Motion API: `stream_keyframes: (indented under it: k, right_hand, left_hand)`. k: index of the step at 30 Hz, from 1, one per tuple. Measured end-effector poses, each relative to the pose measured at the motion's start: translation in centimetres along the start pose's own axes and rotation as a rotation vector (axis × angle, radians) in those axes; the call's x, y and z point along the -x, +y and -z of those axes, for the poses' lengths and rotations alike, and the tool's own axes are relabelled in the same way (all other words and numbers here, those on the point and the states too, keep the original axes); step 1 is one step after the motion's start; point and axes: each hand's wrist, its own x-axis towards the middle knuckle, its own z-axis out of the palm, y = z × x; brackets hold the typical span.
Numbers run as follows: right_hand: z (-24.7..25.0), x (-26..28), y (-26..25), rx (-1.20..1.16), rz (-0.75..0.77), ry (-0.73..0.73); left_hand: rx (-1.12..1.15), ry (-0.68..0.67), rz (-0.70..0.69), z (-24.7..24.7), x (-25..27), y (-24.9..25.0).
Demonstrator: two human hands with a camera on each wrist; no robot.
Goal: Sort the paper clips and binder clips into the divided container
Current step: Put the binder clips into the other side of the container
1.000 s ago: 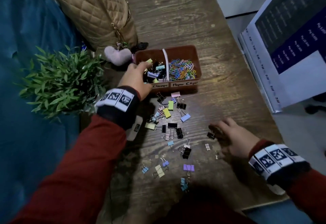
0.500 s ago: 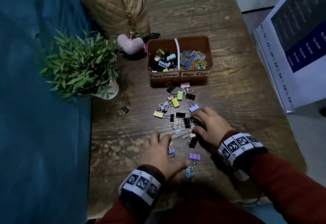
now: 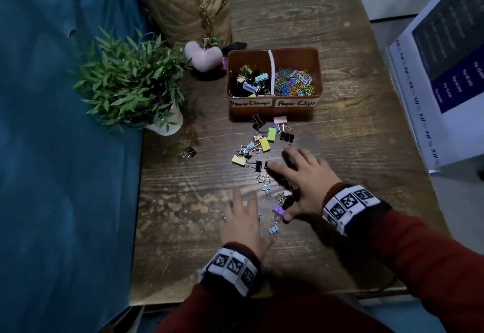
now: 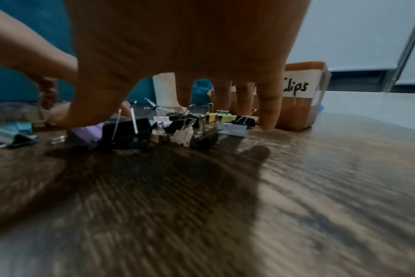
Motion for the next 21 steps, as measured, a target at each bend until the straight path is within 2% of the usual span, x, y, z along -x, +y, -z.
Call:
stream_keyframes:
  k: [3,5,9,15,21]
  right_hand:
    - [0.0,-0.2,0.0,-0.03,-0.027,-0.096]
    - [-0.1,-0.2,-0.6,-0.008,-0.012,-0.135]
    - [-0.6,0.4,-2.1,-0.022,-0.012,-0.064]
    - [-2.4,0.7,-3.7,-0.244,-0.043,0.097]
    - [-3.2,0.4,-4.1,-0.319,-0.056,0.133]
  left_hand:
    - [0.045,-0.051,0.106,0.8,-0.4,-1.3]
    - [0.079,-0.075,0.125,1.0,-0.4,-1.5]
    - [0.23,-0.019,0.095,0.2,-0.2,-0.6]
    - [0.382,0.11,0.038,-1.5,-1.3,0.8]
    - [0.497,0.208,0.021,-2.0,-2.8,0.8]
